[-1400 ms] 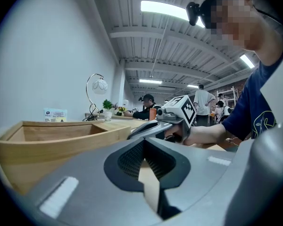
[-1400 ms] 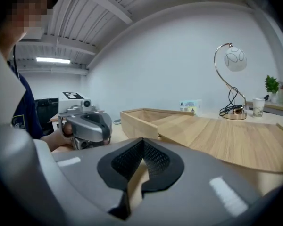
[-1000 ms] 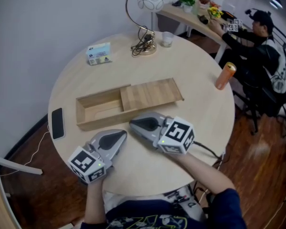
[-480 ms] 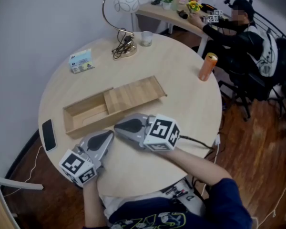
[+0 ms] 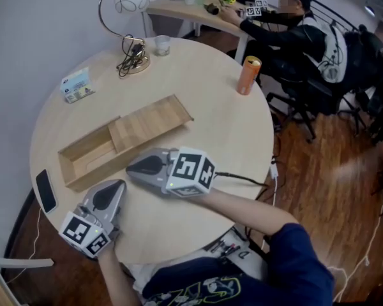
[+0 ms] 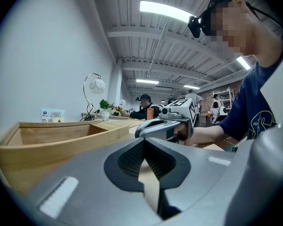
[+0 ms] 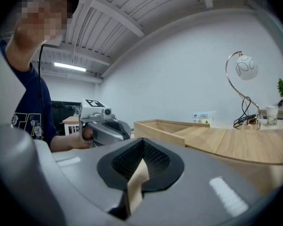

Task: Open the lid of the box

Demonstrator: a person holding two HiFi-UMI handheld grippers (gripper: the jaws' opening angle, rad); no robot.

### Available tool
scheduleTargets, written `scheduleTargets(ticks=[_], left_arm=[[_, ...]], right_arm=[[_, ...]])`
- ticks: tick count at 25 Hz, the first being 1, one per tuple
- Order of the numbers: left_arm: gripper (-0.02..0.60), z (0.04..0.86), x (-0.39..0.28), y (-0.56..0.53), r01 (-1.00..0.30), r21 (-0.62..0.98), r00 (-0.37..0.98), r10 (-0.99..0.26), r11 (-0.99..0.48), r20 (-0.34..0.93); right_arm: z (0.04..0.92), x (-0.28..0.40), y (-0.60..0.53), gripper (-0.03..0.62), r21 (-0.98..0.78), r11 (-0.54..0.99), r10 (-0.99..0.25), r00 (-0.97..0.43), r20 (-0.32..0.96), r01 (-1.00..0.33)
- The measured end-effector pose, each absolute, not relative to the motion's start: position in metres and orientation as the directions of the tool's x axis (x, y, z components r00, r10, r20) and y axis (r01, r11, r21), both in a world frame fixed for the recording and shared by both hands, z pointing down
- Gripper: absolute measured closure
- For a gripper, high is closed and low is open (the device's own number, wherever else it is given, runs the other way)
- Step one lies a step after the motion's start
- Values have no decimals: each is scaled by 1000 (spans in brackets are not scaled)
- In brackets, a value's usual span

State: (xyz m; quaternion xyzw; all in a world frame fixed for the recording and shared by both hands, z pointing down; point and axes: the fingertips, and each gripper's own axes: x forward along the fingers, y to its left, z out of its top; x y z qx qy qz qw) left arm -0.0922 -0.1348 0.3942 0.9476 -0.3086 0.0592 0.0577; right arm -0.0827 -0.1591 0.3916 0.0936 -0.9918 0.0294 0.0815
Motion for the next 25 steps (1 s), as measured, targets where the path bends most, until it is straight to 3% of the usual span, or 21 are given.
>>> scheduleTargets(ticks=[25], left_arm=[[578, 394, -87, -134, -577, 71, 813, -563, -814, 150]], right_arm=[[392, -84, -164, 585, -50, 974, -209, -964, 164, -220]])
